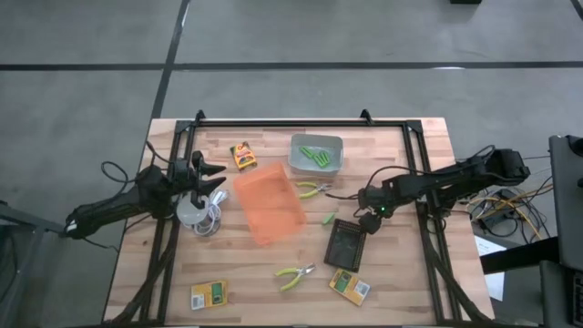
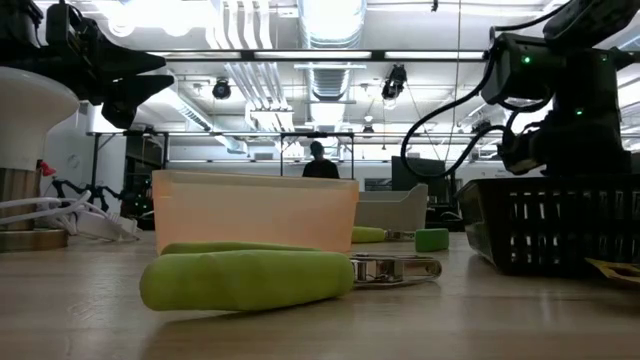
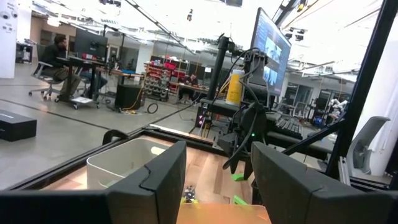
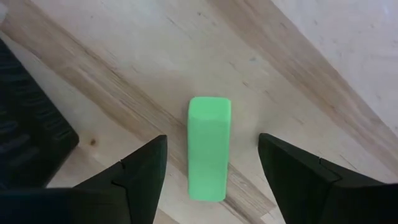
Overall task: Pick & Place School Supplies
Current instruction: Put the green eraser into the gray bin
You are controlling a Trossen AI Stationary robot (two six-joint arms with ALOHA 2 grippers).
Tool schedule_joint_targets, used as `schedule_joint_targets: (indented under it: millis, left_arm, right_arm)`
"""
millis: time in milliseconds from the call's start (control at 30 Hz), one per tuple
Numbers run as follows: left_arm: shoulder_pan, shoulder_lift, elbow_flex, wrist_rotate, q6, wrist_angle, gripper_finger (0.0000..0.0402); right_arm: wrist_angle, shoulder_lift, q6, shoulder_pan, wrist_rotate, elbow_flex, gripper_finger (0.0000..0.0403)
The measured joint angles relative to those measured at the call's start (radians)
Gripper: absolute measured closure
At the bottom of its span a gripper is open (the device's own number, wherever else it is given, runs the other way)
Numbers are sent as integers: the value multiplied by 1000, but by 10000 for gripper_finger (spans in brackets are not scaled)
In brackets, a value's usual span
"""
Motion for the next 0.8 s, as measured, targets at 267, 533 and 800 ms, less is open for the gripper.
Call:
schedule_joint_targets:
  millis: [267,533,800]
  left_arm:
    - [0,0,0,0,0,0,213]
    - [0,0,0,0,0,0,213]
    - [0,0,0,0,0,0,213]
  right_arm:
    - [6,0,0,0,-1,0,181]
    - [6,0,0,0,-3,-4,199]
    - [14,0,16,0,-10,-14,200]
